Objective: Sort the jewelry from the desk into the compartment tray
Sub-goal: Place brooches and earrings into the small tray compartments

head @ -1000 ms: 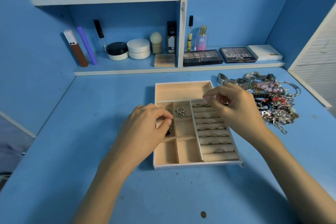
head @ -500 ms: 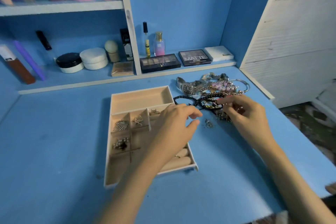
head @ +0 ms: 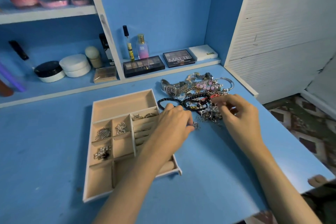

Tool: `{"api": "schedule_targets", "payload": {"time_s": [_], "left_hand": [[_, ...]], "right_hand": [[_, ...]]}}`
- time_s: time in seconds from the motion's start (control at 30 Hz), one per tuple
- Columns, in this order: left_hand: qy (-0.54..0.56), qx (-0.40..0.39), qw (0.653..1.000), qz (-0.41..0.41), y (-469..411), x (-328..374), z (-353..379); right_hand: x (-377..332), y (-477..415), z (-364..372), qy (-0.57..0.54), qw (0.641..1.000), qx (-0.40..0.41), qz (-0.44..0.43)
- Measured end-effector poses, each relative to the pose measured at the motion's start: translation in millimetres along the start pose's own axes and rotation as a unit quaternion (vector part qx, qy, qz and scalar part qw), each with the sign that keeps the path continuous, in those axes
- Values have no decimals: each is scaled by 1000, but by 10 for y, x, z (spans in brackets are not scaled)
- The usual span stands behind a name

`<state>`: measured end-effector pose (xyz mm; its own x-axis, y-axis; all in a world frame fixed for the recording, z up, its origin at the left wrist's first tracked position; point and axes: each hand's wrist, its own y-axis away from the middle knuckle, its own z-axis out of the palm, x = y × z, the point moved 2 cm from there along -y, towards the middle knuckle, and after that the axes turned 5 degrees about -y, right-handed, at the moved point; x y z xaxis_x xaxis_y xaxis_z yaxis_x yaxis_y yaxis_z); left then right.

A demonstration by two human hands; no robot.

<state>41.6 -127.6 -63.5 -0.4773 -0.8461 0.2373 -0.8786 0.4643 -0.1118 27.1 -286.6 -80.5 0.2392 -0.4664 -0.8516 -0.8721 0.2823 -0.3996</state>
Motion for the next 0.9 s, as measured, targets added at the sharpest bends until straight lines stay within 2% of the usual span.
{"api": "schedule_targets", "payload": {"time_s": [0.47, 0.6, 0.77, 0.9], "left_hand": [[3, 30, 999, 31, 32, -19, 7], [90, 60, 994, -3, 28, -35, -62], [225, 124, 963, -84, 58, -33, -202], [253, 133, 953, -101, 93, -49, -260]], "right_hand": [[-5, 34, 62, 43, 998, -50, -17], [22, 42, 98, 122, 989, -70, -53], [45, 82, 134, 233, 962, -92, -107], [30, 110, 168, 295, 939, -104, -140]]}}
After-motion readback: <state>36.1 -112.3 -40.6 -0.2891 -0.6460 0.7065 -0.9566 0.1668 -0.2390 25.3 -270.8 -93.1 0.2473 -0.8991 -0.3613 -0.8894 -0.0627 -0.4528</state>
